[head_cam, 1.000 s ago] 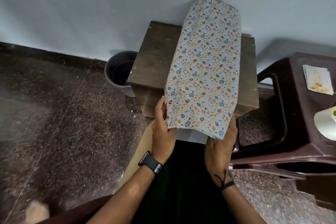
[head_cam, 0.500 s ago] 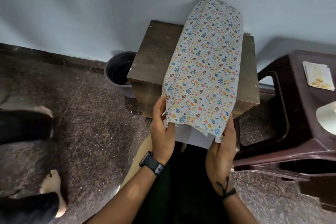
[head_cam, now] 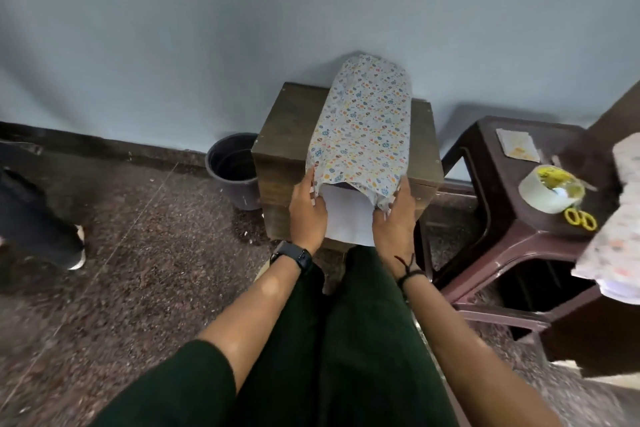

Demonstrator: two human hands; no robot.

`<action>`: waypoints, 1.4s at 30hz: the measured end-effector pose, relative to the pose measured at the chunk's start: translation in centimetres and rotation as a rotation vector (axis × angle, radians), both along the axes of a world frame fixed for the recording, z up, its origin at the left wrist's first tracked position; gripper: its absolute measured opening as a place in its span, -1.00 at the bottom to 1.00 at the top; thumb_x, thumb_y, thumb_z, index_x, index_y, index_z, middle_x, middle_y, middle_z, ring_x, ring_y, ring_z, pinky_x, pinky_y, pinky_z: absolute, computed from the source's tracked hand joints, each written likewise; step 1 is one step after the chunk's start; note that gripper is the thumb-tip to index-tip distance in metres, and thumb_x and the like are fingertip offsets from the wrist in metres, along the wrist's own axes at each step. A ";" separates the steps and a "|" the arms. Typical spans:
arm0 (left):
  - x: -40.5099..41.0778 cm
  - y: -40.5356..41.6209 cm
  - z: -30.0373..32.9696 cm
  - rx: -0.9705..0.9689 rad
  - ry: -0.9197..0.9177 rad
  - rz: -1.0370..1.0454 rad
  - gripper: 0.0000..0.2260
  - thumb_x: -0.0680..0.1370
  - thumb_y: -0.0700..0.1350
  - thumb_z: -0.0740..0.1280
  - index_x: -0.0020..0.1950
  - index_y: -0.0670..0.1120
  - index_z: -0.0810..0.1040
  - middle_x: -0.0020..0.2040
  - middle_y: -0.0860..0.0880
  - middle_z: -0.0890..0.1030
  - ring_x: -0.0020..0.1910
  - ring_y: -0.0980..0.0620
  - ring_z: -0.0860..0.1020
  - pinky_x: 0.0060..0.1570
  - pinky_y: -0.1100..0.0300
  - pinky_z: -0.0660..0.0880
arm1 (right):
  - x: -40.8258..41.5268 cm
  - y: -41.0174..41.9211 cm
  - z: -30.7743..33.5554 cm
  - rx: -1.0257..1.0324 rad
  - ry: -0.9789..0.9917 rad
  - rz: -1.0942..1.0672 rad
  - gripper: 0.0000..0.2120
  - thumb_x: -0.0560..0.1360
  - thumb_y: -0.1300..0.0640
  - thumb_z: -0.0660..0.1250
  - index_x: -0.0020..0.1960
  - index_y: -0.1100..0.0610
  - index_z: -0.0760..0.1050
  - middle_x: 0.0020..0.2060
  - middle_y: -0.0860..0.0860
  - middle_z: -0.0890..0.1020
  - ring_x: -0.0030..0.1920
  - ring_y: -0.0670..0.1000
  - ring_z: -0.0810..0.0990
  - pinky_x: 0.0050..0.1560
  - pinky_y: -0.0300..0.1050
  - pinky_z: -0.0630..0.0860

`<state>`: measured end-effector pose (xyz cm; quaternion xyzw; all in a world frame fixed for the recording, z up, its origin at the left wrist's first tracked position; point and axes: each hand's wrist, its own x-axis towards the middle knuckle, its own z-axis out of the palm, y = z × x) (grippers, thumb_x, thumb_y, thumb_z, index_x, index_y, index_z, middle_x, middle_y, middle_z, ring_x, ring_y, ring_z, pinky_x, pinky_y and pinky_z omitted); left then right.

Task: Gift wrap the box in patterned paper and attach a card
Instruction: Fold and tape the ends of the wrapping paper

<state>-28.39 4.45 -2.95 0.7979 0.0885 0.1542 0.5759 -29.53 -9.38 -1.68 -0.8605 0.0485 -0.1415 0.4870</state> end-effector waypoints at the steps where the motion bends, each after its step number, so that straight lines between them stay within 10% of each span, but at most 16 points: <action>1: 0.1 0.1 0.2 -0.023 0.014 0.016 -0.54 0.56 -0.35 0.15 0.45 -0.08 0.31 0.31 -0.11 0.47 0.26 -0.02 0.46 0.19 0.25 0.42 | 0.1 0.2 0.3 -0.020 0.037 -0.006 -0.32 0.52 0.33 0.20 0.55 0.12 -0.02 0.36 0.13 0.30 0.30 0.08 0.34 0.19 -0.21 0.30; 3: 0.0 0.3 0.5 -0.044 0.040 0.029 -0.60 0.56 -0.35 0.17 0.37 -0.11 0.34 0.25 -0.12 0.52 0.20 -0.07 0.51 0.16 0.02 0.51 | 0.2 0.6 0.8 -0.062 0.066 0.026 -0.30 0.52 0.33 0.20 0.55 0.17 -0.08 0.38 0.16 0.27 0.33 0.11 0.32 0.25 -0.14 0.31; 8: -0.2 1.3 0.7 0.076 0.081 -0.065 -0.63 0.54 -0.37 0.19 0.33 -0.15 0.40 0.22 -0.13 0.55 0.18 -0.09 0.53 0.14 0.18 0.47 | 0.4 0.6 1.3 -0.089 0.176 0.134 -0.29 0.51 0.37 0.14 0.55 0.17 -0.14 0.49 0.13 0.17 0.47 0.14 0.16 0.41 -0.07 0.17; 15: 0.0 2.2 -0.1 0.074 0.199 -0.168 -0.52 0.55 -0.17 0.31 0.44 -0.11 0.24 0.37 -0.10 0.41 0.30 -0.09 0.40 0.22 0.11 0.36 | 2.9 -1.6 4.5 -0.211 -0.061 -0.166 -0.66 0.41 0.46 0.16 0.03 0.22 0.60 0.14 0.18 0.45 0.17 0.17 0.44 0.08 -0.25 0.28; 20: 0.3 2.5 -0.7 0.094 0.167 -0.171 -0.44 0.60 -0.16 0.23 0.55 -0.06 0.07 0.49 -0.09 0.28 0.44 -0.10 0.28 0.35 0.13 0.25 | 6.2 0.3 8.5 -0.424 -0.104 0.185 -0.69 0.51 0.37 0.14 0.10 0.17 0.58 0.11 0.12 0.49 0.08 0.07 0.46 -0.08 -0.45 0.27; 25: 0.7 2.3 -0.9 0.066 0.171 -0.178 -0.52 0.67 -0.04 0.04 0.57 0.03 -0.02 0.47 -0.10 0.32 0.40 -0.13 0.33 0.30 0.13 0.25 | 11.0 4.4 8.1 -0.743 0.202 0.578 -0.61 0.62 0.12 0.10 0.44 0.02 0.30 0.42 0.18 0.26 0.41 0.18 0.25 0.41 0.02 0.17; 30: 1.0 2.5 -2.1 0.019 0.080 -0.137 -0.61 0.66 -0.11 0.04 0.51 -0.03 0.23 0.43 -0.03 0.36 0.38 -0.01 0.35 0.30 0.23 0.26 | 12.8 6.2 7.3 -0.913 0.407 0.662 -0.52 0.65 0.03 0.04 0.54 0.04 0.07 0.52 0.16 0.09 0.50 0.17 0.11 0.44 0.01 0.11; 34: 0.8 1.9 -2.2 0.037 0.153 -0.220 -0.66 0.67 -0.12 0.05 0.45 -0.08 0.30 0.28 -0.04 0.49 0.09 0.04 0.54 -0.10 0.42 0.36 | 13.5 6.3 7.0 -0.968 0.443 0.679 -0.52 0.64 -0.01 0.05 0.53 0.00 0.09 0.51 0.14 0.12 0.50 0.16 0.12 0.44 0.02 0.11; 39: 1.3 0.9 -3.2 0.202 0.208 -0.296 -0.71 0.63 -0.13 0.15 0.28 -0.26 0.44 0.22 -0.22 0.52 0.14 -0.19 0.51 0.10 0.01 0.44 | 13.6 6.2 6.9 -1.026 0.425 0.691 -0.53 0.65 -0.06 -0.01 0.53 0.00 0.08 0.52 0.14 0.12 0.50 0.16 0.11 0.45 0.00 0.07; 42: 1.1 0.5 -3.2 0.049 0.113 -0.275 -0.58 0.56 -0.15 0.30 0.40 -0.15 0.34 0.31 -0.13 0.42 0.28 -0.04 0.40 0.30 0.09 0.35 | 13.4 6.1 6.6 -1.059 0.400 0.694 -0.52 0.65 -0.07 -0.03 0.53 0.01 0.06 0.51 0.16 0.13 0.48 0.19 0.15 0.44 0.03 0.10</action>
